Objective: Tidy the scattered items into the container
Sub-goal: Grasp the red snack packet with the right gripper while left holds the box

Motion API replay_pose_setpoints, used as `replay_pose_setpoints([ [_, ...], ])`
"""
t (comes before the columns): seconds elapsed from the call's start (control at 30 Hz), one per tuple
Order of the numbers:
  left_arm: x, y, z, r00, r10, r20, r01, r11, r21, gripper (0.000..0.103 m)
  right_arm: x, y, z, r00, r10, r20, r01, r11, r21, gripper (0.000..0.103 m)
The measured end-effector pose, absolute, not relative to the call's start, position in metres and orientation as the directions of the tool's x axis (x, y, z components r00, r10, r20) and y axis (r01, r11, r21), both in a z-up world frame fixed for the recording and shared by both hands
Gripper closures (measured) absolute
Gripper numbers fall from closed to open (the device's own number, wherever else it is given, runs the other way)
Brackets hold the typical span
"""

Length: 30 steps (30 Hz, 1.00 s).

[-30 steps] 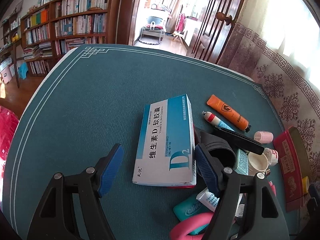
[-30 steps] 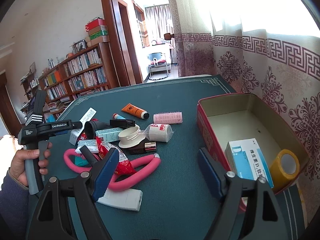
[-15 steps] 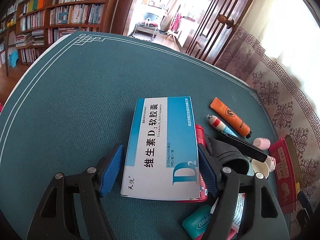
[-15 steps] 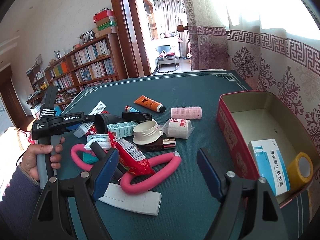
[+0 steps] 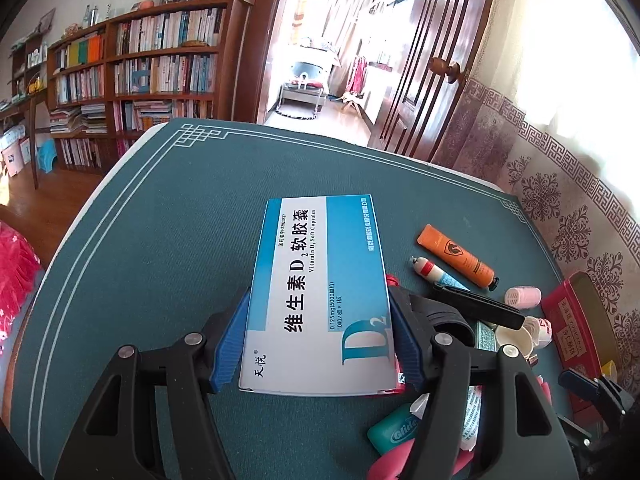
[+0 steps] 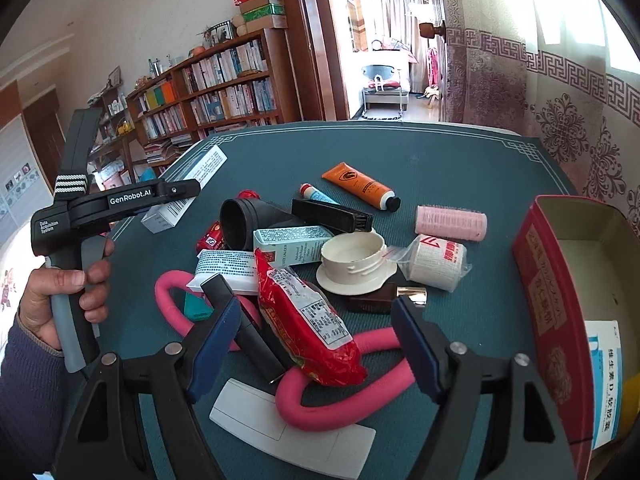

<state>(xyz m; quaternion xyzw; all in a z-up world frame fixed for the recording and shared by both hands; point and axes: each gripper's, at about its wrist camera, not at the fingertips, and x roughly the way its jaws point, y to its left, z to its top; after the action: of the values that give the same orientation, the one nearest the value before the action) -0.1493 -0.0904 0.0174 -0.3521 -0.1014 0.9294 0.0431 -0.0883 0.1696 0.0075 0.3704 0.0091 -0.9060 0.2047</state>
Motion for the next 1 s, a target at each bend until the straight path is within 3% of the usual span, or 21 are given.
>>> replay_pose_setpoints([
  [0.1,-0.148,-0.09,0.019,-0.747,0.163,-0.644,-0.016,-0.974,-0.228,0.035,-0.099,0.165,-0.003,-0.613,-0.353,-0.707,0.392,-0.912,0.116,0.045],
  [0.33,-0.146,-0.084,0.017,-0.735,0.177,-0.655,-0.033,-0.973,-0.227,0.035,-0.105,0.153,-0.018,-0.56,-0.37,-0.741,0.439,-0.891,0.113,0.051],
  [0.47,-0.144,-0.079,0.018,-0.735,0.182,-0.654,-0.045,-0.974,-0.221,0.035,-0.1,0.156,-0.013,-0.582,-0.366,-0.726,0.429,-0.897,0.109,0.07],
  [1.0,-0.129,-0.049,0.032,-0.742,0.211,-0.637,-0.114,-0.975,-0.189,0.035,-0.07,0.197,0.026,-0.696,-0.36,-0.621,0.311,-0.931,0.191,0.073],
])
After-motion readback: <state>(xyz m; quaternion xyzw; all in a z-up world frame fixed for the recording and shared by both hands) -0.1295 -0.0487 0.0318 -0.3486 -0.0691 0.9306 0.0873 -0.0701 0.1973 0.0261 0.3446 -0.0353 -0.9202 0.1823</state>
